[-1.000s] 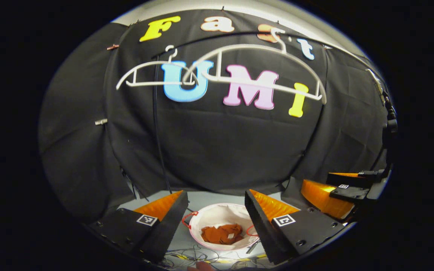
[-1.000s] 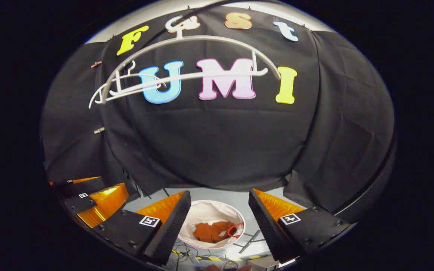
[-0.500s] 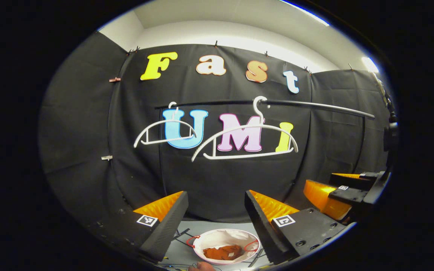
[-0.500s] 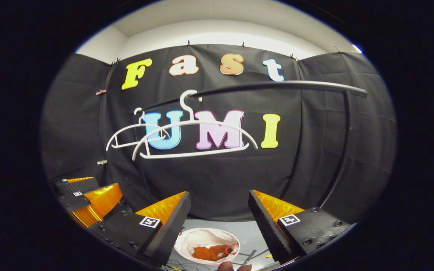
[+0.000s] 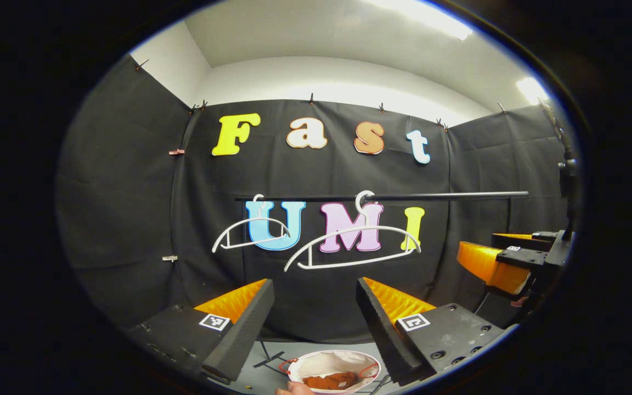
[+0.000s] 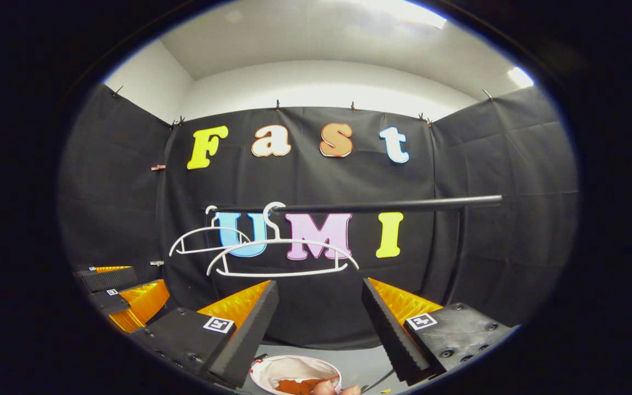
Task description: Grasp the clothes on the hanger with both hands and then place them into the laundry hamper below.
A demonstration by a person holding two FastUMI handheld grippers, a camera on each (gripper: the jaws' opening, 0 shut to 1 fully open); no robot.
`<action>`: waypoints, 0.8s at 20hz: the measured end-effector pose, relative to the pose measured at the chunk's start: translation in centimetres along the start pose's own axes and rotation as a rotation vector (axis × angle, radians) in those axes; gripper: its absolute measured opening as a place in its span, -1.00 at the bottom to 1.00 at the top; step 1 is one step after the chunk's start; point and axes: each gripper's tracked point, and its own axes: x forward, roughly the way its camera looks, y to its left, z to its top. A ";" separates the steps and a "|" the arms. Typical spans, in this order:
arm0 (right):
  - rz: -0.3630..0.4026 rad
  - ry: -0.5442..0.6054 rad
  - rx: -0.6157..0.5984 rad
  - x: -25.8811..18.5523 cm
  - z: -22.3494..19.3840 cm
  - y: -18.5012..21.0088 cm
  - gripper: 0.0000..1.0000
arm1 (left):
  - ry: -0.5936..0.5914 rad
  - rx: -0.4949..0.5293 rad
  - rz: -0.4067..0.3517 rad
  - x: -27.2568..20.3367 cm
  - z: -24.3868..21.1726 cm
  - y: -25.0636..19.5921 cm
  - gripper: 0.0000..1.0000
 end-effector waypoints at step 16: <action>0.017 -0.085 0.001 -2.8 2.9 -4.6 0.95 | -0.043 0.037 0.059 -4.4 2.3 -3.4 0.83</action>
